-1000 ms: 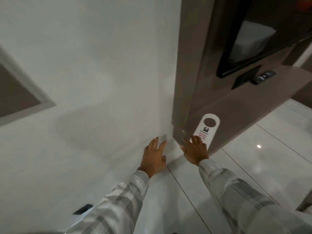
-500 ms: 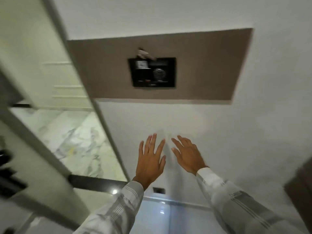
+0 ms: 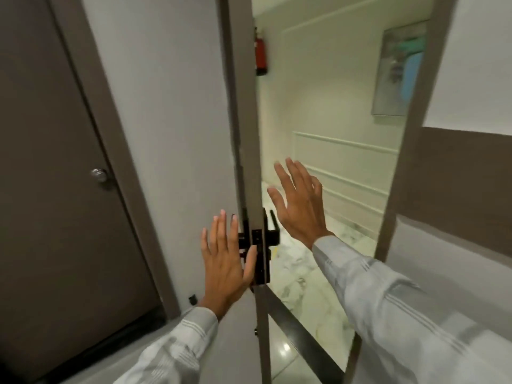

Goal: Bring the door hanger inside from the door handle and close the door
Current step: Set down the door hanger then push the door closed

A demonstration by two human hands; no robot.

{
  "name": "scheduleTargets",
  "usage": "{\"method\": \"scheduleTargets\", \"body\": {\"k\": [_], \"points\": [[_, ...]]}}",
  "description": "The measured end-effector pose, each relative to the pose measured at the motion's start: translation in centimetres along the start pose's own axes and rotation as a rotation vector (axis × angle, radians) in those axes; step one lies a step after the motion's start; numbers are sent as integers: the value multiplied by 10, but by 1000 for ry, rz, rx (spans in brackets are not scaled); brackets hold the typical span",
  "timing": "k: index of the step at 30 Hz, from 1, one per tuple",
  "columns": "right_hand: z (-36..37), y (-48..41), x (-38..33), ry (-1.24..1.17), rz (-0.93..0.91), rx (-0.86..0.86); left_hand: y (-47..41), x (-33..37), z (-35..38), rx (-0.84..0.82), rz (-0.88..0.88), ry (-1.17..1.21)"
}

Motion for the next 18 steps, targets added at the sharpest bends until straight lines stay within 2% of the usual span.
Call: {"method": "scheduleTargets", "body": {"k": [3, 5, 9, 12, 18], "points": [[13, -28, -30, -69, 33, 0, -1, -34, 7, -171, -40, -48], [15, -35, -37, -30, 49, 19, 3, -44, 21, -332, 9, -55], [12, -39, -35, -21, -6, 71, 4, -40, 44, -517, 118, -59], [2, -42, -25, -29, -41, 108, 2, -23, 59, -555, 130, -22], [-26, -42, 18, 13, -68, 219, -13, 14, 83, -511, 208, 47]]}}
Point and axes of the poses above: each hand's wrist, its own y-axis away from the middle knuckle, its own z-axis out of the palm, x = y × z, the point moved 8 cm from there along -y, towards the middle knuckle, and after that the axes turned 9 degrees about z, right-handed, at the moved point
